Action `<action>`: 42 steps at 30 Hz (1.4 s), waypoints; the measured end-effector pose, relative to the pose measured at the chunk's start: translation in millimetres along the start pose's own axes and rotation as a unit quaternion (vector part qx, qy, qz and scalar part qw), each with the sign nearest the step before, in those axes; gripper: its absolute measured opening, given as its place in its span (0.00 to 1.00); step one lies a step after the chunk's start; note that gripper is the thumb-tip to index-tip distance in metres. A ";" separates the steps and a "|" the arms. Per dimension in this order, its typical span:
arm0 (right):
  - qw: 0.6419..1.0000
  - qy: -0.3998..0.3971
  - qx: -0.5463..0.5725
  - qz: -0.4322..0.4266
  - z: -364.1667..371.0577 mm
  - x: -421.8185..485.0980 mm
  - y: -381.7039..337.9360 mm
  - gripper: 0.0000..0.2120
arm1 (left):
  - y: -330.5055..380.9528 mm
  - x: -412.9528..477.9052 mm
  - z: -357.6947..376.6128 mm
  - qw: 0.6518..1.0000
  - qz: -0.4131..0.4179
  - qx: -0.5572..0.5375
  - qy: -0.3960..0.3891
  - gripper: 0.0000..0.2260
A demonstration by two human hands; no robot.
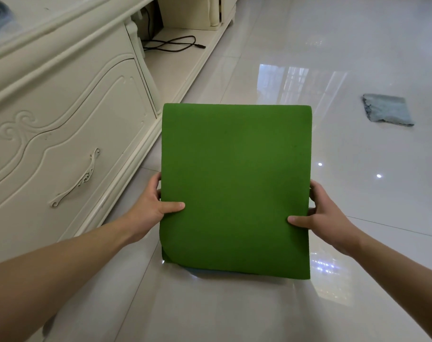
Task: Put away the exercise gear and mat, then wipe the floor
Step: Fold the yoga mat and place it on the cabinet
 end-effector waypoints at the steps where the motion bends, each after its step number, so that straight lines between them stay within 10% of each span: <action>1: 1.000 0.003 -0.005 -0.001 0.8 1.2 0.3 0.39 | -2.6 -2.4 -0.5 1.000 -0.011 -0.001 -0.008 0.41; 42: 0.992 0.016 -0.047 0.115 12.8 32.6 59.4 0.33 | -77.1 7.7 -4.2 0.988 -0.136 0.073 -0.007 0.33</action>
Point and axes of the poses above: each hand's wrist, its own x-axis towards the middle knuckle, its own z-axis out of the palm, y = z × x, the point moved 5 cm from there along x, towards the middle knuckle, and after that the axes turned 7 degrees about z, right-handed, at the moved point
